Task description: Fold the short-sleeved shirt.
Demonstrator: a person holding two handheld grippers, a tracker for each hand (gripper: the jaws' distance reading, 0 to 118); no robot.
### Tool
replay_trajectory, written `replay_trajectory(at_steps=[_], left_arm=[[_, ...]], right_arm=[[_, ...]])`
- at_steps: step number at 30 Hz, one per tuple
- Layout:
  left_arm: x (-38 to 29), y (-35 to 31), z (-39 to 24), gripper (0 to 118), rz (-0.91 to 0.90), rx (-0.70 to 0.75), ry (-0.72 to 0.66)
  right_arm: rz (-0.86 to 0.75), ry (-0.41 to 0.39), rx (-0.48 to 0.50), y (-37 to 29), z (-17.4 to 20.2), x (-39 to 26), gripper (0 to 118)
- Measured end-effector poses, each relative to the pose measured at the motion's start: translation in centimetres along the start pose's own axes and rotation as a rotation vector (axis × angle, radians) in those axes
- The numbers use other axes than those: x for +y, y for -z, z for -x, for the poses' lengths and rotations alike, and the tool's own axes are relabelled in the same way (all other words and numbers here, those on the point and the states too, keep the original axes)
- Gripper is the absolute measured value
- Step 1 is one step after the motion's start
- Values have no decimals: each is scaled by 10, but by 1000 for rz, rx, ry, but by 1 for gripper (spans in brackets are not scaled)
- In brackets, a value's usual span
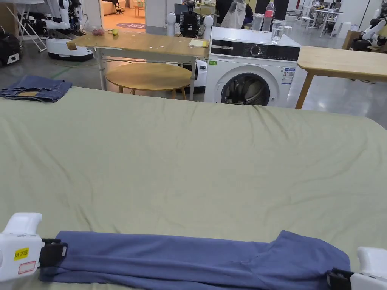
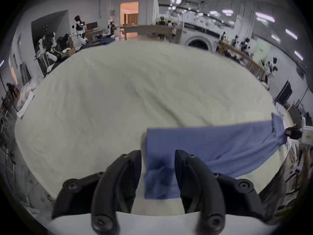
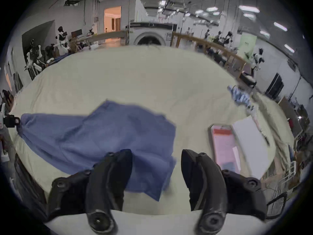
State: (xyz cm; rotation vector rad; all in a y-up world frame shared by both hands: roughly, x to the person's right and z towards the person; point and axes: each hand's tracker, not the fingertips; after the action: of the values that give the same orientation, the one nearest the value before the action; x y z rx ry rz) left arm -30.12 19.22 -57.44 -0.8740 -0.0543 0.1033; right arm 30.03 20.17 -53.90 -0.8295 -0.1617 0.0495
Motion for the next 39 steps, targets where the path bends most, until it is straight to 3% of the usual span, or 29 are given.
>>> replay_trajectory(at_steps=[4, 7, 11, 12, 13, 16, 17, 19, 20, 22, 27, 31, 39], left_arm=[[19, -22, -23, 42, -172, -38, 14], [30, -28, -48, 42, -315, -50, 92], [36, -36, -86, 42, -527, 13, 188], [38, -38, -94, 42, -566, 20, 189], [41, -36, -98, 42, -595, 26, 192], [45, -37, -112, 42, -668, 48, 193], [45, -39, -116, 37, -692, 55, 192], [45, -41, -122, 7, -742, 61, 192], [44, -44, -124, 0, -777, 53, 194], [42, -46, -129, 0, -806, 114, 191], [47, -49, -121, 0, -774, 81, 94], [48, -47, -106, 0, -735, 118, 58], [49, -43, -39, 0, -475, 60, 31]], right_arm=[[-174, 14, -33, -23, 13, 24, 61], [-329, 68, 52, -34, 31, 36, 61], [-573, 42, 44, -49, 72, 46, 59], [-612, 38, 49, -52, 84, 50, 53], [-630, 38, 62, -53, 96, 54, 39], [-674, 69, 107, -53, 117, 62, 11], [-680, 75, 106, -52, 123, 65, 0], [-704, 76, 106, -52, 133, 67, 0], [-727, 81, 99, -52, 137, 67, 0], [-740, 80, 106, -52, 141, 69, 0], [-765, 100, 112, -55, 145, 69, 0], [-764, 69, 96, -55, 146, 71, 0], [-737, 48, 94, -48, 148, 72, 0]])
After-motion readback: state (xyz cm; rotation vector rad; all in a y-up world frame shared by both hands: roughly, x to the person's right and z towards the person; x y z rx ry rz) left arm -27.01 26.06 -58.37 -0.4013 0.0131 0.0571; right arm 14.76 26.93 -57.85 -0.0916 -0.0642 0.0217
